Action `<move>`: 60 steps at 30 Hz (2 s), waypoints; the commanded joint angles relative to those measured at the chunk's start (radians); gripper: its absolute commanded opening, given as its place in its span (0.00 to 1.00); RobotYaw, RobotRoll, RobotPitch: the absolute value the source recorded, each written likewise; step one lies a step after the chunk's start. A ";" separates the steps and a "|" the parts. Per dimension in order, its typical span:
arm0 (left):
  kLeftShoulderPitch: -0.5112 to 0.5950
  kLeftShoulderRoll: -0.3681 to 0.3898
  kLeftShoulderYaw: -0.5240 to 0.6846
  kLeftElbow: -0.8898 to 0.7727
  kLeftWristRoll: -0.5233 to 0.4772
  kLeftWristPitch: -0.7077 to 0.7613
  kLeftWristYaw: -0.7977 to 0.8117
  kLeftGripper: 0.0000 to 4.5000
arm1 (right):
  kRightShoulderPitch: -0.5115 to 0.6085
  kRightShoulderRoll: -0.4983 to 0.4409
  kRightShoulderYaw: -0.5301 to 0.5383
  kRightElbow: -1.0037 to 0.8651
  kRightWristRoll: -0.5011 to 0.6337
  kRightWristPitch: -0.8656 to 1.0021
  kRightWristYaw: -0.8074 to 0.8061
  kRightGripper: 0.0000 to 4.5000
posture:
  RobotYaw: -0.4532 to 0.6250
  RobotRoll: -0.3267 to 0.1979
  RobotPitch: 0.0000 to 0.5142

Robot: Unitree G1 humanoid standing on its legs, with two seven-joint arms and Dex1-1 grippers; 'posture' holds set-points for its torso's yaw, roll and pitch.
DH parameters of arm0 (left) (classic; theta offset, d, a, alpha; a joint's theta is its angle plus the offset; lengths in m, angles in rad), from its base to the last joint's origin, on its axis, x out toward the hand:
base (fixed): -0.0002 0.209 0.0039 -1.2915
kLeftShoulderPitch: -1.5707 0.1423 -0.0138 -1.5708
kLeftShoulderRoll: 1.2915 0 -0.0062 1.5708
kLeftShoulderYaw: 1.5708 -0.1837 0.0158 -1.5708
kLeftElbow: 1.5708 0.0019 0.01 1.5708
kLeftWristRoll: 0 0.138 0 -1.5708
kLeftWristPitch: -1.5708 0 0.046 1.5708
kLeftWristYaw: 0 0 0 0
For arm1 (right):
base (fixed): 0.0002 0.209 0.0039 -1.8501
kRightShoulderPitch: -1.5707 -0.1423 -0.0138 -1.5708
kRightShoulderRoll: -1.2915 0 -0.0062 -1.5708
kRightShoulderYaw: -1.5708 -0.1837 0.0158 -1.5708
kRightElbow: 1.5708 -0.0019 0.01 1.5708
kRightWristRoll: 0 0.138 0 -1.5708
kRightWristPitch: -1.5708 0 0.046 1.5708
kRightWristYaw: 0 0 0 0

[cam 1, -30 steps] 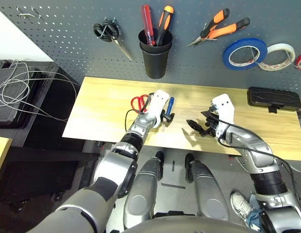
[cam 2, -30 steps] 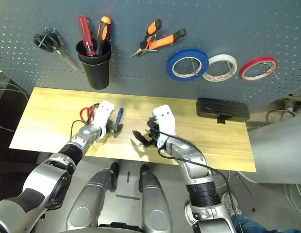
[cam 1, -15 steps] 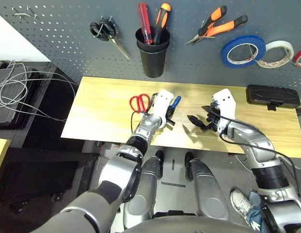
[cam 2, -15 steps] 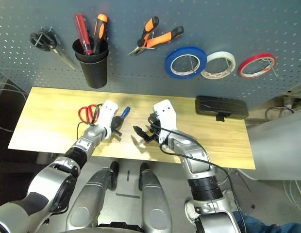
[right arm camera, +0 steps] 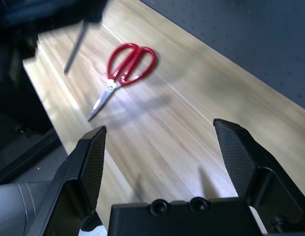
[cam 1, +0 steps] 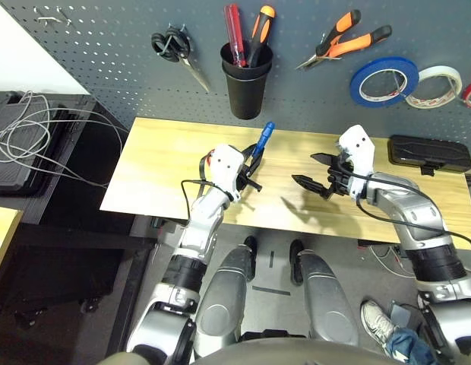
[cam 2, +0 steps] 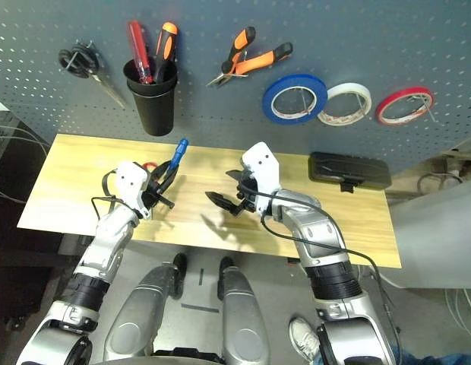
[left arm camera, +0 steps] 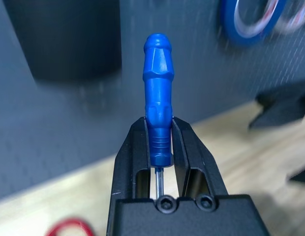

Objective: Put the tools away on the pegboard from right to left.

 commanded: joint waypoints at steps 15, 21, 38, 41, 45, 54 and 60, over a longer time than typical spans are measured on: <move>-0.272 0.002 0.063 -0.206 -0.161 0.151 0.004 0.12 | -0.076 0.057 0.016 0.051 -0.003 -0.168 0.041 1.00 | 0.49 0.62 0.58; -0.431 -0.002 0.150 -0.169 -0.222 0.192 0.060 0.12 | -0.097 0.077 0.020 0.037 0.008 -0.161 0.041 1.00 | 0.50 0.62 0.59; -0.613 -0.020 0.216 0.093 -0.248 0.111 0.110 0.12 | -0.108 0.110 0.015 0.005 0.012 -0.140 0.018 1.00 | 0.48 0.62 0.58; -0.590 -0.022 0.204 0.077 -0.239 0.126 0.118 0.12 | -0.106 0.109 0.013 0.001 0.013 -0.136 0.013 1.00 | 0.47 0.62 0.59; -0.565 -0.009 0.192 0.044 -0.234 0.160 0.117 0.19 | -0.101 0.106 0.012 -0.003 0.013 -0.132 0.008 1.00 | 0.48 0.62 0.59; -0.534 0.032 0.157 -0.035 -0.216 0.189 0.085 0.86 | -0.097 0.097 0.004 0.002 0.013 -0.129 0.006 1.00 | 0.48 0.62 0.59; -0.481 0.069 0.008 -0.154 -0.203 0.179 -0.092 0.99 | -0.062 0.060 -0.014 0.027 0.012 -0.124 0.014 1.00 | 0.47 0.62 0.60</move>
